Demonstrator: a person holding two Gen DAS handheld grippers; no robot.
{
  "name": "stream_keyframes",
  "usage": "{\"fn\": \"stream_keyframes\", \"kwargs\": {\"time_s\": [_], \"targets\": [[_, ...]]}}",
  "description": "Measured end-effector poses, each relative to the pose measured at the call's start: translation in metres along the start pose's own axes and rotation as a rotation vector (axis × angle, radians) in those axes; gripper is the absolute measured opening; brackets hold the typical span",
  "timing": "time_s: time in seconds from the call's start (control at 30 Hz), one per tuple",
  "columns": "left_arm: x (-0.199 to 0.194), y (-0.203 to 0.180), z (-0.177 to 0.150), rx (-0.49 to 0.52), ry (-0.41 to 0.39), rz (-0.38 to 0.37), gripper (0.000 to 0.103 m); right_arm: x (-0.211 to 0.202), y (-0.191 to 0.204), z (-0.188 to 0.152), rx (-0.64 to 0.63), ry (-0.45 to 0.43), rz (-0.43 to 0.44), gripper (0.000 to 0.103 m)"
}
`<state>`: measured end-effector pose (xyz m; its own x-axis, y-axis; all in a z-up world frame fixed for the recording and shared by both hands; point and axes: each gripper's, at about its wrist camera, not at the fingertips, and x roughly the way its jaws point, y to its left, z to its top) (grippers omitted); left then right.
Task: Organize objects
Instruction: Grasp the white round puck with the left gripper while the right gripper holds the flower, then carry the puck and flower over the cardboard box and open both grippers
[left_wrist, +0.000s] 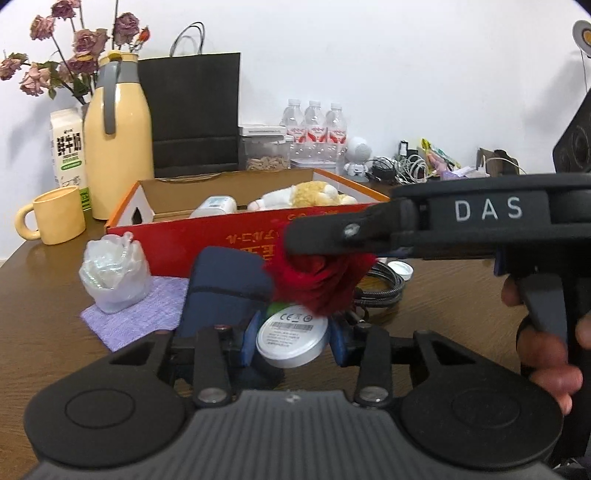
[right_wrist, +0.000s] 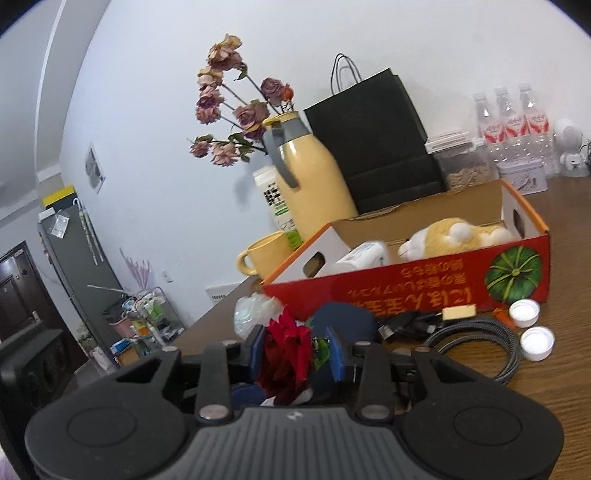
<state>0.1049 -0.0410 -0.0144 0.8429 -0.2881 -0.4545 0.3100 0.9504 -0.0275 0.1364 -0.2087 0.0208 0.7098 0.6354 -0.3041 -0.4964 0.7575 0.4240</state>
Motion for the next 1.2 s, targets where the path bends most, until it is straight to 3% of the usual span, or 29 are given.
{"fn": "stream_keyframes", "kwargs": {"time_s": [0.33,0.63,0.9,1.13,1.17,1.2], "targets": [[-0.008,0.021,0.034,-0.010,-0.083,0.070,0.039,-0.004,-0.014,0.031,-0.021,-0.084,-0.059,0.033],[0.034,0.060,0.099,-0.080,-0.140,0.154,0.039,0.027,-0.034,0.089,-0.094,-0.136,-0.148,0.033],[0.105,0.092,0.135,-0.128,-0.096,0.203,0.040,0.087,-0.087,0.128,-0.082,-0.102,-0.272,0.034],[0.140,0.109,0.137,-0.142,-0.047,0.209,0.041,0.121,-0.128,0.125,-0.033,-0.032,-0.331,0.037],[0.142,0.110,0.137,-0.142,-0.044,0.210,0.048,0.123,-0.131,0.124,-0.027,-0.017,-0.333,0.039],[0.142,0.110,0.136,-0.137,-0.044,0.206,0.065,0.126,-0.133,0.123,-0.025,-0.004,-0.340,0.042]]}}
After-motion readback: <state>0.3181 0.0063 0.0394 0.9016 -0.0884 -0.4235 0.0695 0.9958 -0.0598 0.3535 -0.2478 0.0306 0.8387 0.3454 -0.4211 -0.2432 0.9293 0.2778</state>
